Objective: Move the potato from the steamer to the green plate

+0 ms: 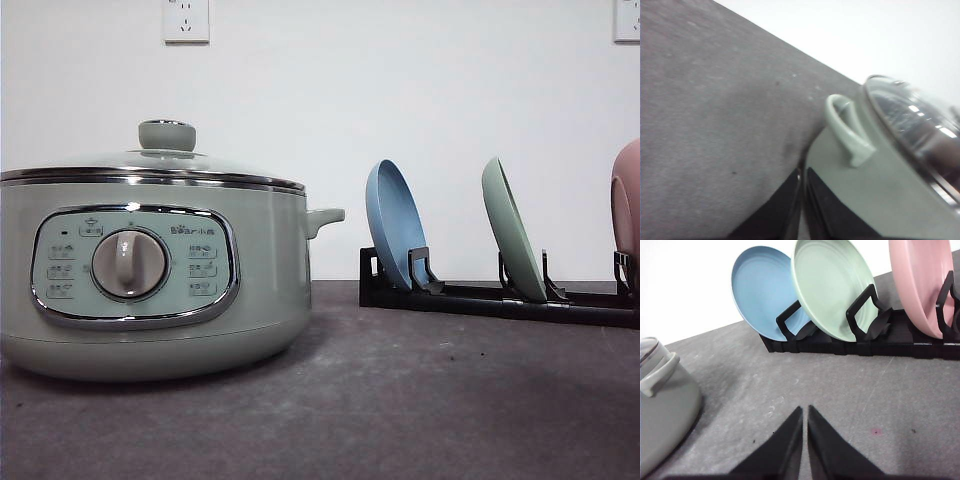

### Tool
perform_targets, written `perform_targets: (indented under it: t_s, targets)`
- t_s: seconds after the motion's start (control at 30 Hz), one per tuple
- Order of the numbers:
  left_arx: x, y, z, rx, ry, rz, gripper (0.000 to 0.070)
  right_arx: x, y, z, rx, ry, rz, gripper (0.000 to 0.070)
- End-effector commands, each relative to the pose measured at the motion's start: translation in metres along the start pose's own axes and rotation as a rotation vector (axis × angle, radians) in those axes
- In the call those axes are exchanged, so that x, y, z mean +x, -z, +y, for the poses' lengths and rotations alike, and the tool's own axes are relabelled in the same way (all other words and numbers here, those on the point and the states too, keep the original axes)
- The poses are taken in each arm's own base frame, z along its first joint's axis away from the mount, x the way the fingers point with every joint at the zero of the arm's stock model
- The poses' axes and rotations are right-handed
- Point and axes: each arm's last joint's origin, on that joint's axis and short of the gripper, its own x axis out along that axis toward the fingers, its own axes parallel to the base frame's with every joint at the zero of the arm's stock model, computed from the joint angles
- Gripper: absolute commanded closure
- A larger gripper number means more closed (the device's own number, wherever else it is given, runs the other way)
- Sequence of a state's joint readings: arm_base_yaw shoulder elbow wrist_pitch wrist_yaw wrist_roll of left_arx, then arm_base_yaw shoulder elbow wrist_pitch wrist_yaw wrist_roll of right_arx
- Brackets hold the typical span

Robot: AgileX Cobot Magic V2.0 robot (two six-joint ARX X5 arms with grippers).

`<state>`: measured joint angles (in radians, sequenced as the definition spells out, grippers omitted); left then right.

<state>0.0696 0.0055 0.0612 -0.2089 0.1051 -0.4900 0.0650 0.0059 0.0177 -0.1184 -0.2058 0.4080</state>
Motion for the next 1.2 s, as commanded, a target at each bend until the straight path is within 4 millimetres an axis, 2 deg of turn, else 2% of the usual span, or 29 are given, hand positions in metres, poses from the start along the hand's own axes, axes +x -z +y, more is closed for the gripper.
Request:
perform_targets:
  t_s: [0.0,0.3,0.53,0.93,1.17]
  targets:
    - [-0.004,-0.011,-0.007,-0.023,0.033,-0.035,0.069,-0.002,-0.008,0.004,0.031,-0.012,-0.033,0.0697]
    - [-0.024,-0.051,-0.031,-0.006,0.092,-0.068,0.069,-0.022,-0.056,0.029,-0.006,-0.06,-0.144,0.0697]
    - [-0.03,-0.086,-0.054,0.068,0.161,0.002,0.069,-0.031,-0.099,0.05,-0.079,-0.051,-0.128,0.0697]
    - [-0.019,-0.143,-0.091,0.258,0.311,0.242,0.069,-0.017,-0.164,0.078,-0.236,-0.079,0.156,0.0697]
    - [-0.014,-0.16,-0.108,0.358,0.394,0.401,0.069,-0.002,-0.187,0.088,-0.286,-0.131,0.351,0.0697]
